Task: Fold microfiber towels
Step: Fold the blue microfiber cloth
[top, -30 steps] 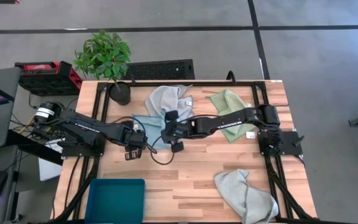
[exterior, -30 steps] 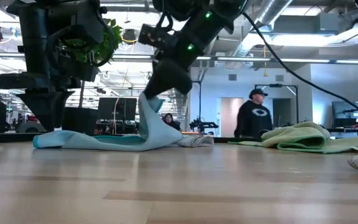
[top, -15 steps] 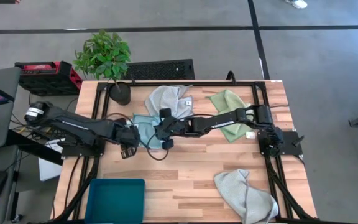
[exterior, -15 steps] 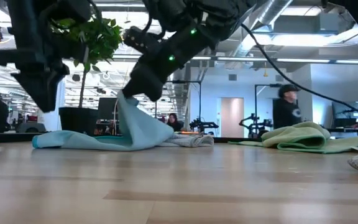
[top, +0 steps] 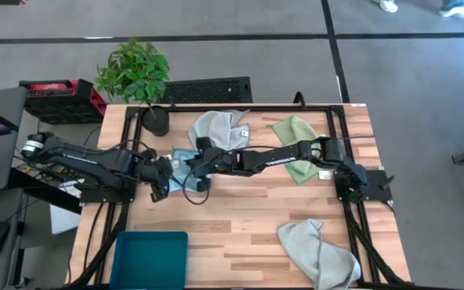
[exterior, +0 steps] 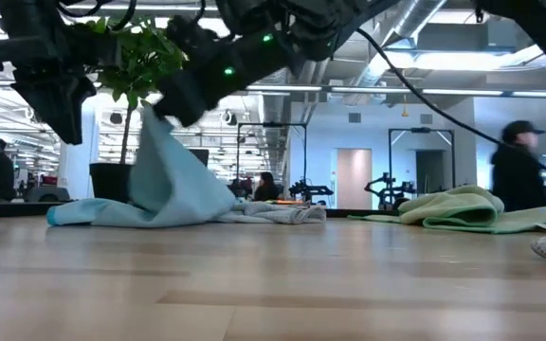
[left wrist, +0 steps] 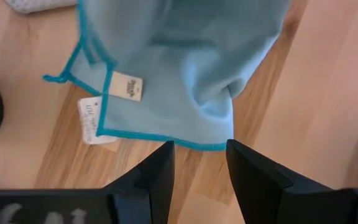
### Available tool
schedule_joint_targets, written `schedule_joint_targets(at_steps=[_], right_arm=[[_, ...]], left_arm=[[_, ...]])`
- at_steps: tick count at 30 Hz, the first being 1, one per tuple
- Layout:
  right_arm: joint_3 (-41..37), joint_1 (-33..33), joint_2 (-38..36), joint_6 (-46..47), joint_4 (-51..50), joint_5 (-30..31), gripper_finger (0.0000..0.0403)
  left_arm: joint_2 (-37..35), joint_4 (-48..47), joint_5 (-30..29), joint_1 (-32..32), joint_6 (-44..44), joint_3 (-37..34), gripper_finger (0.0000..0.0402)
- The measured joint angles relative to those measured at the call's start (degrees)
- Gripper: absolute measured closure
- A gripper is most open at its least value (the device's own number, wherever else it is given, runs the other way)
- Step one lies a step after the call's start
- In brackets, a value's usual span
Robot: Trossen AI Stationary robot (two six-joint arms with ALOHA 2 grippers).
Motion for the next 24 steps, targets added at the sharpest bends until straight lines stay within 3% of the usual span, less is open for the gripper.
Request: schedule_joint_targets(at_steps=[9,18,24], right_arm=[[5.01,-0.8,5.01,-1.05,1.79,1.44,0.0397],[5.3,-1.7,4.35,-3.19,2.3,15.13,0.0397],[5.3,-1.77,4.28,-6.63,7.17,19.73,0.0397]], left_arm=[[0.04,-0.87,-0.73,-0.15,-0.17,0.0,0.0263],[0.05,-1.02,-0.88,-0.15,0.4,0.0,0.0263],[0.05,-1.01,-0.95,-0.15,1.22,0.0,0.0263]])
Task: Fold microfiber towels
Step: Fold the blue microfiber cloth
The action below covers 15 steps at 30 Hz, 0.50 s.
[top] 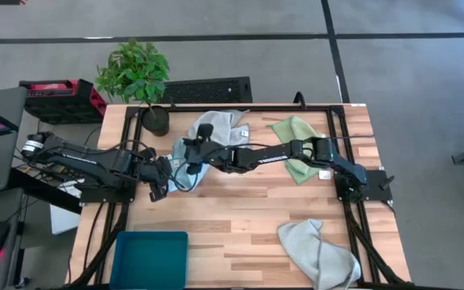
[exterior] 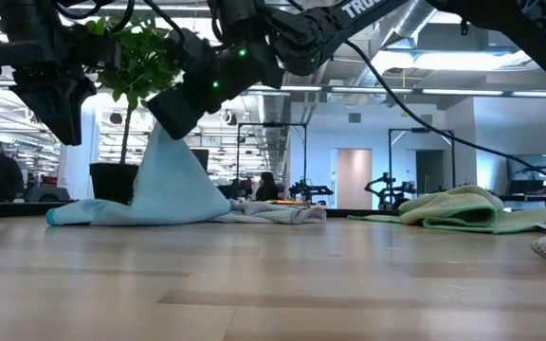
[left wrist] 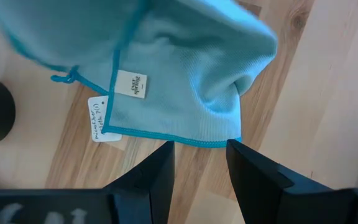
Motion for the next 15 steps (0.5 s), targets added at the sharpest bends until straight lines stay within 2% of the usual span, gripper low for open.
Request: schedule_joint_targets(at_steps=[3,5,7,10,15], right_arm=[[0.0,0.49,-0.07,-4.24,3.42,4.94,0.0397],[0.0,0.52,-0.13,-6.01,3.85,6.15,0.0397],[-0.02,0.49,-0.13,-6.07,2.71,4.72,0.0397],[-0.04,0.37,0.04,-3.17,-0.79,-0.82,0.0397],[-0.15,0.39,0.15,0.99,-4.7,-3.37,0.0397]], left_arm=[[0.0,0.0,0.0,0.0,0.11,0.0,0.0263],[0.0,0.0,0.0,0.0,0.2,0.0,0.0263],[0.0,0.0,0.0,0.0,0.7,0.0,0.0263],[0.0,0.01,0.0,0.0,1.2,0.0,0.0263],[0.0,0.02,0.0,0.0,1.2,0.0,0.0263]])
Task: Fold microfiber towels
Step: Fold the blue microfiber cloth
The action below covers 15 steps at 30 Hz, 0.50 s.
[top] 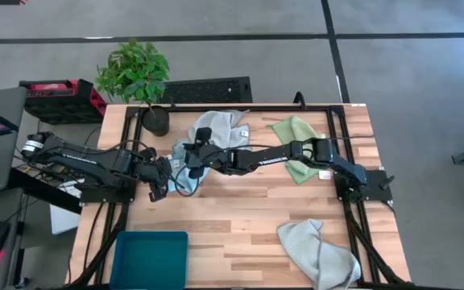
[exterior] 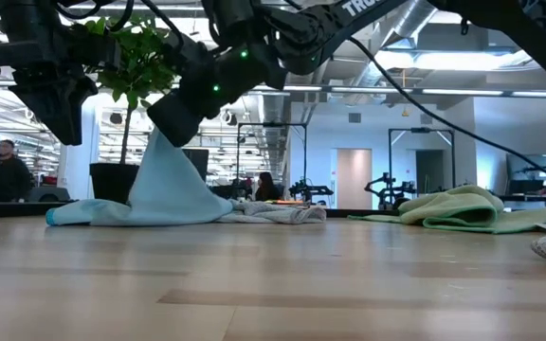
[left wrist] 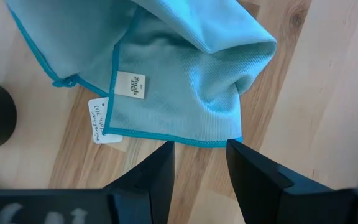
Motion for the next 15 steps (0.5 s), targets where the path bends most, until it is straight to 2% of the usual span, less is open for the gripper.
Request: schedule_joint_targets(at_steps=[4,8,12,15], right_arm=[[0.0,-0.1,0.02,0.11,-0.15,-1.45,0.0397],[0.0,-0.02,0.04,0.15,-0.3,-6.09,0.0395],[0.0,-0.02,0.04,0.57,-1.36,-10.69,0.038],[0.0,-0.1,0.09,3.09,-1.92,-11.66,0.0366]], left_arm=[[0.0,0.02,-0.02,0.0,-0.02,0.0,0.0263],[0.0,0.02,-0.02,0.0,-0.38,0.0,0.0263],[0.0,0.02,-0.04,0.0,-0.52,0.0,0.0263],[0.0,0.02,-0.04,0.0,-0.55,0.0,0.0263]])
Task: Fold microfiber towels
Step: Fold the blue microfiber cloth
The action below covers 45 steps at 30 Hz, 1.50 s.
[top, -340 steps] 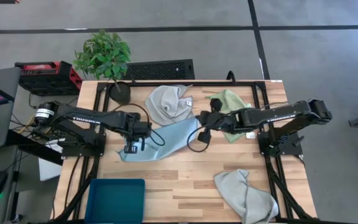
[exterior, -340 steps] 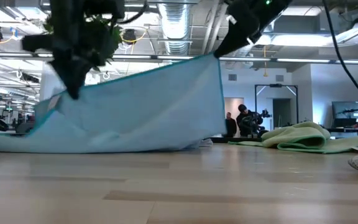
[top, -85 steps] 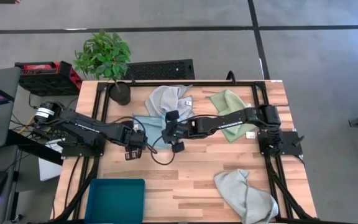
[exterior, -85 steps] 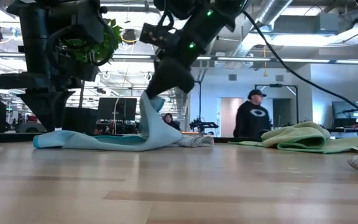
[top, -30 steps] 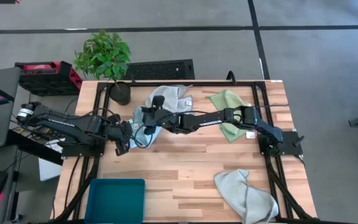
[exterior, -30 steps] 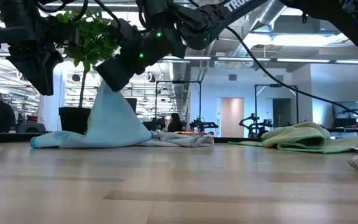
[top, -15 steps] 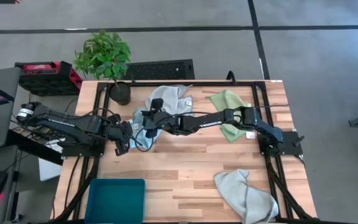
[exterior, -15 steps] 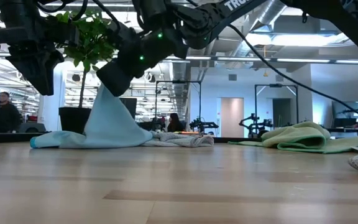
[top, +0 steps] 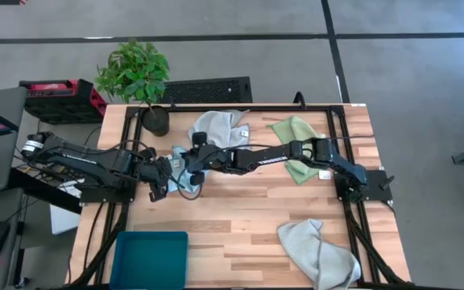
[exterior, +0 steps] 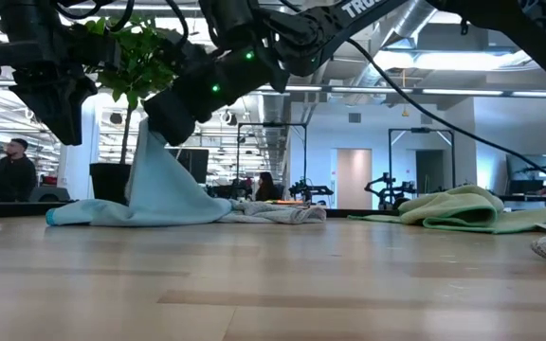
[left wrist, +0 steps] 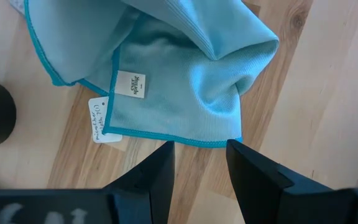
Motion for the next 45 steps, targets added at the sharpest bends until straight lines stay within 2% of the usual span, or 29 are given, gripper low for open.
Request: schedule_joint_targets(at_steps=[6,13,24,28,32,38,41,45], right_arm=[[0.0,-0.38,0.0,0.63,-3.15,-0.4,0.0347],[0.0,-0.21,0.02,2.8,-3.91,-5.63,0.0317],[0.0,-0.2,0.02,7.44,-3.96,-5.9,0.02],[-0.02,0.02,-0.53,7.74,-6.06,-5.43,0.0172],[-0.04,1.13,-3.55,8.01,-12.36,-2.34,0.0165],[-0.02,2.81,-8.3,11.73,-25.42,-2.17,0.0171],[-0.01,3.19,-10.0,14.02,-29.03,-2.23,0.0176],[-0.02,3.47,-10.32,15.05,-30.24,-2.41,0.018]], left_arm=[[0.0,0.0,-0.02,0.01,-0.02,0.0,0.0263],[0.0,0.0,-0.02,0.0,-0.04,0.0,0.0263],[0.0,0.0,-0.03,0.01,-2.32,0.0,0.0263],[0.0,0.01,-0.04,0.01,-5.83,0.0,0.0263],[0.02,0.02,-0.04,-0.09,-6.69,-0.01,0.0263],[0.15,7.52,1.2,-0.76,5.66,-4.9,0.0263],[0.93,9.33,4.45,-0.28,6.53,-6.6,0.0263],[2.66,9.52,2.45,-0.2,5.83,-6.33,0.0263]])
